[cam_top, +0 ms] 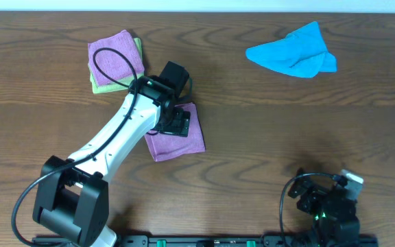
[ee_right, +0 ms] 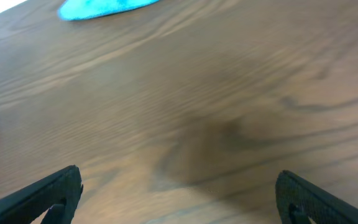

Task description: Fold the cloth

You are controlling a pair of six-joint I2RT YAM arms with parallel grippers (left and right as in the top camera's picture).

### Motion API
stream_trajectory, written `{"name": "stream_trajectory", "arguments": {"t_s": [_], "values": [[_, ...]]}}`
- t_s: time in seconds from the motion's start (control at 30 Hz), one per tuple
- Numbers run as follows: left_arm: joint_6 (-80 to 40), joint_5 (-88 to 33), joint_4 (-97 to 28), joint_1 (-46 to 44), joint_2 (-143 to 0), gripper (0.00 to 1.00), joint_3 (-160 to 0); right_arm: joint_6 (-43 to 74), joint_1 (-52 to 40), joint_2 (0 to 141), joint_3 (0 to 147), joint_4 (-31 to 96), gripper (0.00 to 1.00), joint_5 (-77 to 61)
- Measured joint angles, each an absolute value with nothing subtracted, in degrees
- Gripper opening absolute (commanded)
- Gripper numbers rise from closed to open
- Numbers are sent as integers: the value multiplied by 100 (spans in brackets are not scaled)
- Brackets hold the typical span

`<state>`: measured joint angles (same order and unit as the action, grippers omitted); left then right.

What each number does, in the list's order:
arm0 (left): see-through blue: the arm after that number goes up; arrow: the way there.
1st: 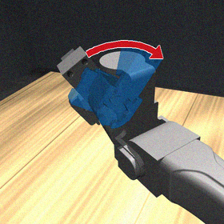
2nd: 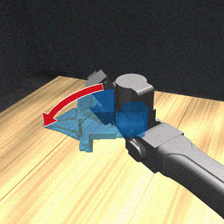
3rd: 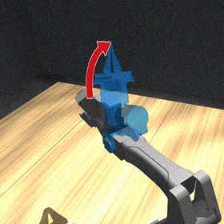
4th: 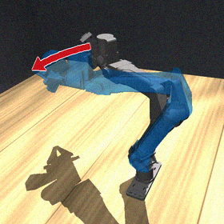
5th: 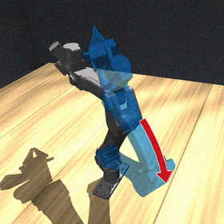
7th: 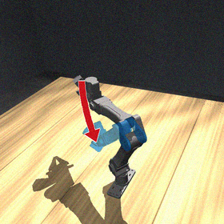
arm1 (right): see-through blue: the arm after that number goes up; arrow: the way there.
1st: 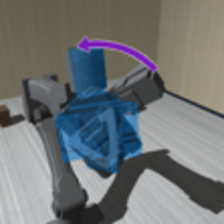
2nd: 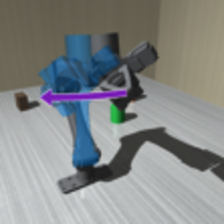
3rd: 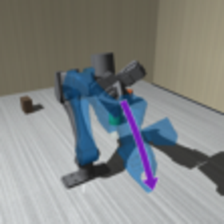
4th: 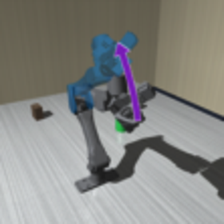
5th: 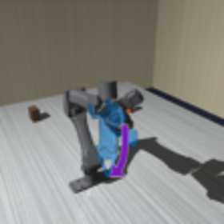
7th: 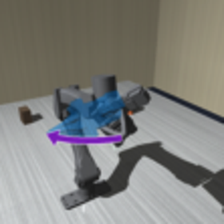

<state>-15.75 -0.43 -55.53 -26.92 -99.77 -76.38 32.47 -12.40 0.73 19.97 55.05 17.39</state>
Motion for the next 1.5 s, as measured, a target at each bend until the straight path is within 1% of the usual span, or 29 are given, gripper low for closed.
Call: {"name": "stream_trajectory", "arguments": {"t_s": [0.07,0.13,0.2,0.27,0.33,0.47,0.73,0.93,1.37,1.5], "values": [[-1673,-43,-5579,-2692,-9977,95,-7638,3026,-1240,75,1992,5310,99,1540],[-1715,-49,-5588,-2692,-9977,95,-7638,2453,-1240,75,1990,5100,99,1404],[-1756,-89,-5596,-2692,-9977,95,-7638,1634,-1240,73,1990,5024,99,1330],[-1787,-110,-5596,-2692,-9977,95,-7638,576,-1240,75,1988,5024,99,1267],[-1817,-128,-5596,-2692,-9977,95,-7638,-301,-1240,73,1988,5186,99,1103],[-1822,-132,-5596,-2692,-9977,95,-7638,-1033,-1240,73,1975,5463,99,458],[-1846,-132,-5596,-2692,-9977,95,-7638,-1170,-1240,73,1975,5505,99,91],[-2106,-132,-5621,-2692,-9977,95,-7638,-1170,-1240,73,1975,5505,99,49],[-2167,-126,-5616,-2692,-9977,95,-7638,-1170,-1240,73,1975,5507,99,36],[-2265,102,-5621,-2692,-9977,95,-7638,-1170,-1240,75,1975,5505,99,36]]}}
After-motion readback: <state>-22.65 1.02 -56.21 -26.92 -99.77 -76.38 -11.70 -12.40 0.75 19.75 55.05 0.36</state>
